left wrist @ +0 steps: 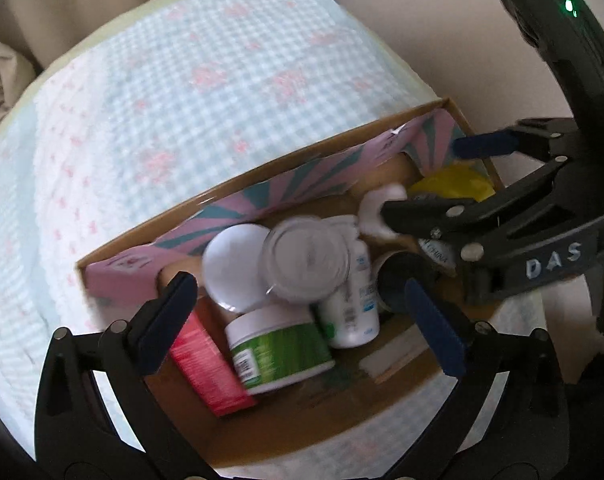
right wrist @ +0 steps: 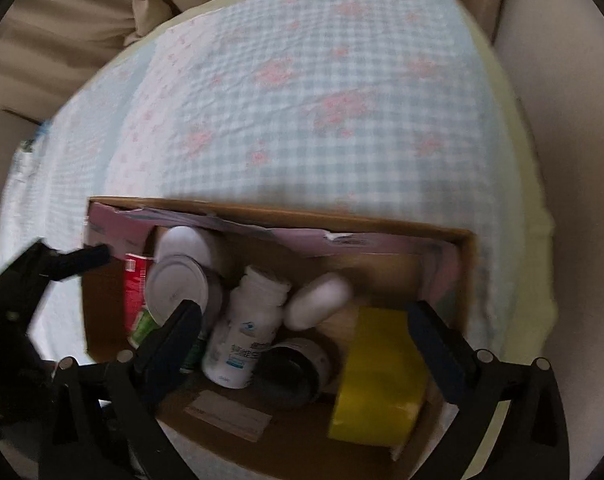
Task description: Organize rigid objects
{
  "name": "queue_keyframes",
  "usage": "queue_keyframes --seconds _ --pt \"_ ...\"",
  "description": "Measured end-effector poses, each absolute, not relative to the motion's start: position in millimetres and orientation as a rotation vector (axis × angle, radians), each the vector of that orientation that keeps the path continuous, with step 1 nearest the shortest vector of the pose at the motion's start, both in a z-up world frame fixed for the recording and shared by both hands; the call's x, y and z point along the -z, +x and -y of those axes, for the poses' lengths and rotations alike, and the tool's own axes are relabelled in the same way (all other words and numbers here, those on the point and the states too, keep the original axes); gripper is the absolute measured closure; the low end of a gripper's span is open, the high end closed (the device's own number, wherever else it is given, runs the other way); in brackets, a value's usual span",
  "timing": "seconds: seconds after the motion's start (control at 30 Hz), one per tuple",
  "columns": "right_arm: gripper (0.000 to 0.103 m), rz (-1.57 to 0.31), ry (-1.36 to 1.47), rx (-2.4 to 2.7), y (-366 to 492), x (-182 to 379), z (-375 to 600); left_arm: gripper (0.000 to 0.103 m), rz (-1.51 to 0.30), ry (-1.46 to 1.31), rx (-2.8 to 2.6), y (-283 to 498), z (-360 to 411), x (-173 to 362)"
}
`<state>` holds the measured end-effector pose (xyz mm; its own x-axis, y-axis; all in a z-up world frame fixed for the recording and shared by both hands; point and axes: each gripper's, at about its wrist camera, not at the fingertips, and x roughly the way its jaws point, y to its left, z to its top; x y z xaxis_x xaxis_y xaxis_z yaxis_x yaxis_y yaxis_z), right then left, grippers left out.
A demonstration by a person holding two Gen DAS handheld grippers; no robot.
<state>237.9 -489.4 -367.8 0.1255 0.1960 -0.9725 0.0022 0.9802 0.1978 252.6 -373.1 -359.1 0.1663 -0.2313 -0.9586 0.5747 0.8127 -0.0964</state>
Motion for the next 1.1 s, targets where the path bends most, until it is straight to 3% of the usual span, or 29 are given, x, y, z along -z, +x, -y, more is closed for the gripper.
queue_keyframes --seconds 0.33,0.7,1.1 --pt "0.001 -1.406 0.194 -0.068 218.6 353.5 488.5 0.0 -1.297 0.317 0.568 242.6 354.4 350.5" --pt "0.001 -1.334 0.17 -0.026 196.2 301.9 468.3 0.0 -1.225 0.258 0.568 220.2 326.2 295.9" --pt "0.001 -1.149 0.162 0.009 136.6 150.4 386.2 0.0 -1.034 0.141 0.477 170.2 215.4 138.5"
